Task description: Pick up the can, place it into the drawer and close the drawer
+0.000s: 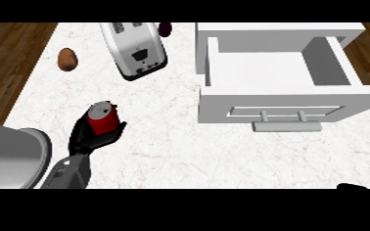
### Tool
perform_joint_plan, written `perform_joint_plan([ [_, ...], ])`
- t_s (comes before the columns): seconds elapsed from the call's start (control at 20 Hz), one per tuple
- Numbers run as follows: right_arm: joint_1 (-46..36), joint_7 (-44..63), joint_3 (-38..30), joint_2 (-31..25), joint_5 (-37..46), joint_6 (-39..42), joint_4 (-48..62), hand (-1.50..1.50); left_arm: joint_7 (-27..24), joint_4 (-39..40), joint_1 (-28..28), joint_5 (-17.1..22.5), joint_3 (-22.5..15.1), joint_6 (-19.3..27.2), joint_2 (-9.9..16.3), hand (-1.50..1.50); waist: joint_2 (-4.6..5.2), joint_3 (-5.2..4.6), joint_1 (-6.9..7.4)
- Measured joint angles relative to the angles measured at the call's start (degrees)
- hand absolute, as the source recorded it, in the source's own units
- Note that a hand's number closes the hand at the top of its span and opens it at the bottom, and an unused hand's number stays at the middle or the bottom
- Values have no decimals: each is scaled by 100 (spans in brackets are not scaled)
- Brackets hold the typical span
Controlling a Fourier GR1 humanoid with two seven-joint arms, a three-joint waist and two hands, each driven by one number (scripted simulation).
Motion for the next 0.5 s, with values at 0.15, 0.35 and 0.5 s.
perform_joint_plan([
  [0.15,-104,-46,23,-2,117,-37,79,-150,-176,202,-158,-2,-31,-30,-46,150,5,-3,-2],
  [0.35,-136,23,41,4,173,-63,13,-150,-220,184,-353,-29,-131,-24,-132,150,3,-5,3],
  [0.5,-128,98,48,0,175,-67,-93,-150,-331,590,-769,-58,-101,86,-208,150,13,-5,-25],
])
